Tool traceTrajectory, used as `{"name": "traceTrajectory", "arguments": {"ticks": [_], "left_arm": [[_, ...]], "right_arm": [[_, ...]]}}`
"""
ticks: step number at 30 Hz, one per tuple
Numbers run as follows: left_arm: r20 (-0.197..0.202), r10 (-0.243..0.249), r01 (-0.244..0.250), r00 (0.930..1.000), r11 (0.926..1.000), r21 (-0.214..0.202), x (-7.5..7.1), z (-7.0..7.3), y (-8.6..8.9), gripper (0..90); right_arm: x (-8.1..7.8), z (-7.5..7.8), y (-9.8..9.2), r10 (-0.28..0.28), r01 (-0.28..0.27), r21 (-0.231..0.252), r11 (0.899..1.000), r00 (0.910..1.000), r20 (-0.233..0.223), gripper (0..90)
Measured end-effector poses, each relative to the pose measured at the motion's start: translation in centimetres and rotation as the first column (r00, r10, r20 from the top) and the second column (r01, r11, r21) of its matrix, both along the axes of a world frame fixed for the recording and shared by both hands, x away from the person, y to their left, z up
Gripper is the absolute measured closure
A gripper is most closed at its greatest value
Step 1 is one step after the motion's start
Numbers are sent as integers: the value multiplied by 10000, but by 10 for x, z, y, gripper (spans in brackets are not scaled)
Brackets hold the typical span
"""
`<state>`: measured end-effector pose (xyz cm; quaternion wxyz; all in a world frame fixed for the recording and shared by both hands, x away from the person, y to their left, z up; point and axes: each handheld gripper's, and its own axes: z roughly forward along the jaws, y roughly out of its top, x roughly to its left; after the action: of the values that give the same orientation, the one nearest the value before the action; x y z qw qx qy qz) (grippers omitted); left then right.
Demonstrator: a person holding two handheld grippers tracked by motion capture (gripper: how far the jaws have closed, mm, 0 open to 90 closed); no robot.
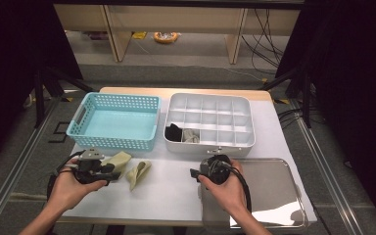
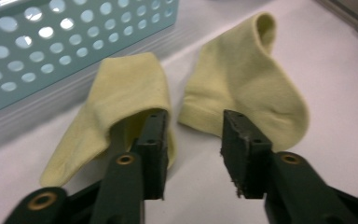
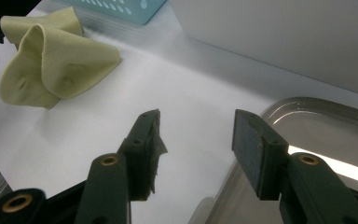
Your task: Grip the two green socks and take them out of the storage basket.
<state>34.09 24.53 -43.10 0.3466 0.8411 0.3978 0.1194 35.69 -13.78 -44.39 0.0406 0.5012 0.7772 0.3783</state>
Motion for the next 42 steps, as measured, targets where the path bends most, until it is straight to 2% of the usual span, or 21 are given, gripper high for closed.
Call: {"name": "traceTrajectory", "arguments": {"ticks": [3,5,7,9,11,12,13,14,15,16,20,22,24,27,29,30,31,32,36,39,42], "left_arm": [[108,-380,379,9992,9993,26,-6,3,-4,515],[181,-687,686,9975,9976,45,-11,4,-9,497],[77,-1064,1063,9943,9943,62,-15,2,-13,482],[-107,-1481,1482,9889,9889,62,-18,-2,-18,453],[-274,-1779,1785,9837,9837,210,-20,-7,-24,425],[-291,-1780,1788,9836,9835,277,-21,-11,-27,415],[-273,-1837,1847,9826,9820,391,-21,-14,-30,406],[-331,-1956,1971,9801,9789,545,-21,-16,-31,403],[-353,-1866,1880,9818,9812,445,-21,-19,-34,402],[-232,-2013,2024,9792,9775,588,-20,-19,-35,407],[-131,-2002,2006,9797,9774,669,-16,-21,-38,503],[-134,-1889,1893,9819,9811,407,-15,-22,-39,582],[-83,-2086,2087,9780,9768,470,-14,-19,-38,657],[-23,-2102,2100,9777,9763,521,-13,-16,-37,774],[-169,-2094,2099,9777,9768,429,-13,-14,-36,830],[-73,-2140,2141,9768,9752,557,-12,-12,-35,847],[-160,-2032,2038,9790,9778,489,-12,-12,-34,868],[-33,-2081,2080,9781,9763,594,-11,-11,-33,878],[-154,-1612,1617,9868,9863,317,-9,-10,-30,890],[-153,-1402,1407,9900,9894,359,-7,-6,-26,892],[77,-1186,1182,9929,9922,394,-6,-2,-22,893]], "right_arm": [[0,0,0,4,-3,-65,10000,10000,79,521],[-1,0,1,-119,118,-25,9999,9999,-126,521],[0,-1,1,-19,19,-96,10000,10000,13,522],[0,-2,1,32,-34,209,9998,9999,121,521],[-1,-1,2,34,-34,20,10000,10000,-43,522],[-1,-2,3,28,-29,51,10000,9999,163,522],[-2,0,4,49,-47,45,10000,9997,-237,521],[-2,1,4,-124,117,-170,9998,9991,-394,521],[-2,0,5,-140,134,-163,9998,9992,-375,521],[-2,1,5,-133,126,-173,9998,9992,-381,521],[-2,1,4,-79,74,-120,9999,9991,-427,521],[-2,0,5,-91,84,-196,9998,9993,-362,521],[-2,0,4,26,-33,-187,9998,9994,-332,521],[-1,-1,5,222,-222,35,9997,9998,-4,521],[-1,-1,5,230,-229,58,9997,9997,-110,521],[0,-1,6,224,-224,18,9997,9997,-83,521],[0,-1,6,150,-150,-4,9999,9999,-35,521],[0,-1,6,156,-156,14,9999,9999,-21,521],[-1,0,5,186,-185,43,9998,9997,-133,521],[0,-1,5,198,-198,20,9998,9997,-105,521],[-1,0,5,186,-186,31,9998,9997,-128,521]]}}
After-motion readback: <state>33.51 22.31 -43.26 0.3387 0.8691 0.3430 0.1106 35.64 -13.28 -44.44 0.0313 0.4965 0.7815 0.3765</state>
